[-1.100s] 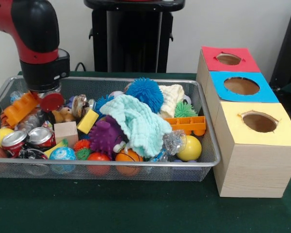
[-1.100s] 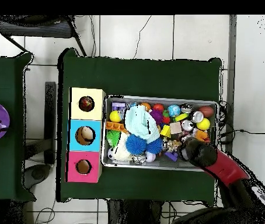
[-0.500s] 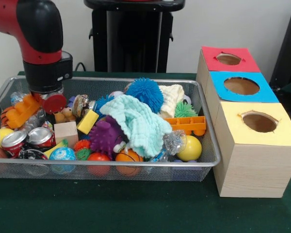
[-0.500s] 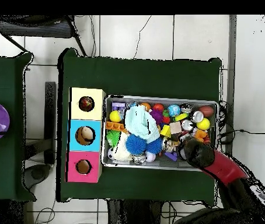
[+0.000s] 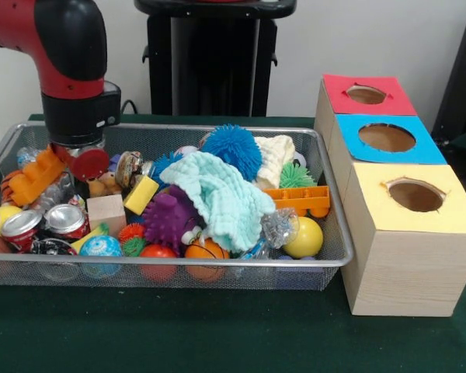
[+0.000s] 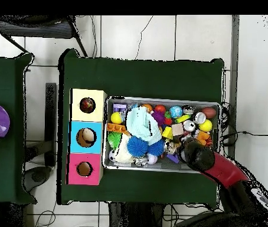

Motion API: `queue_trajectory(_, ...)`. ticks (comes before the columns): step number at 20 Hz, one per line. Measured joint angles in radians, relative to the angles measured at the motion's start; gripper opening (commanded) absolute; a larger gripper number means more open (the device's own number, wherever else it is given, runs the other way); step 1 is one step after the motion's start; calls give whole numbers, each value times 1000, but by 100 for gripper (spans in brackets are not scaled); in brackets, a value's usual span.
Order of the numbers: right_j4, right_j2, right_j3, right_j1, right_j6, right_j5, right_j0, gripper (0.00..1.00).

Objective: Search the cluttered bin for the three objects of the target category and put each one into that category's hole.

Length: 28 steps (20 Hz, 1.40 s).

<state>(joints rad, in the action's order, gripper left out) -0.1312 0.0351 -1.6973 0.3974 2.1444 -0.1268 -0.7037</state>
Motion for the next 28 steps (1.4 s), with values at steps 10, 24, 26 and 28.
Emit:
queue_trajectory(10, 0, 2, -41, 70, 0, 41, 19, 0)
queue_trajectory(24, 0, 3, -55, 183, 0, 41, 49, 0)
queue_trajectory(26, 0, 4, -56, 199, 0, 41, 58, 0)
queue_trajectory(28, 0, 4, -56, 220, 0, 41, 68, 0)
